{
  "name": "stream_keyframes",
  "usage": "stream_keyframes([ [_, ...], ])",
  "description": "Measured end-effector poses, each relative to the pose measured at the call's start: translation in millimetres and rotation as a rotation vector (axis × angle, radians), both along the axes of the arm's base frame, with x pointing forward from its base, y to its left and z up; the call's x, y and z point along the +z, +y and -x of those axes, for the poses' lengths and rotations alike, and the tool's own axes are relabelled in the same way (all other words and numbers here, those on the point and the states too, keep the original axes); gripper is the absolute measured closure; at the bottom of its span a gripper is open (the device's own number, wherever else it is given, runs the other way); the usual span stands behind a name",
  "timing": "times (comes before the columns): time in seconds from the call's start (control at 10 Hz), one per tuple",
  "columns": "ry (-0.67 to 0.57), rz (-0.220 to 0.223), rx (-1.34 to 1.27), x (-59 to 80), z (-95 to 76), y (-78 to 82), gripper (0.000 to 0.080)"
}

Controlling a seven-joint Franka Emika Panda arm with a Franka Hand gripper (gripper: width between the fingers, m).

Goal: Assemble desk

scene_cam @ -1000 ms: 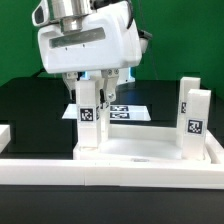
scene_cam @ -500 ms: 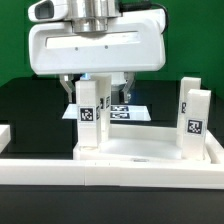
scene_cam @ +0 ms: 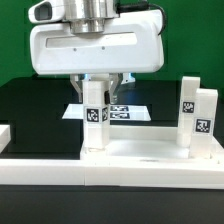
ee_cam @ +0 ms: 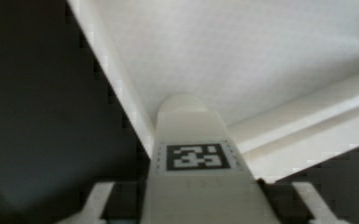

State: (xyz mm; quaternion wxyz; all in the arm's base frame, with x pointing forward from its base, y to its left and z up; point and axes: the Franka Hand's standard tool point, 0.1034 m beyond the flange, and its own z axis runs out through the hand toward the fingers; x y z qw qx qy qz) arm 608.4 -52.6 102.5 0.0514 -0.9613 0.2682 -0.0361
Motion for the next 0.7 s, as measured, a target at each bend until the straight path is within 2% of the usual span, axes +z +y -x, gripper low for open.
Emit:
stream_keyframes([
  [0.4,0.044,-0.076,-0.581,-0.8,-3.9,4.4,0.0512],
  [0.6,0.068,-0.167,-0.940,-1.2,-10.1,7.2,0.0512],
  [0.7,0.071,-0.175,-0.995,0.3,-12.1,6.8,0.0512],
])
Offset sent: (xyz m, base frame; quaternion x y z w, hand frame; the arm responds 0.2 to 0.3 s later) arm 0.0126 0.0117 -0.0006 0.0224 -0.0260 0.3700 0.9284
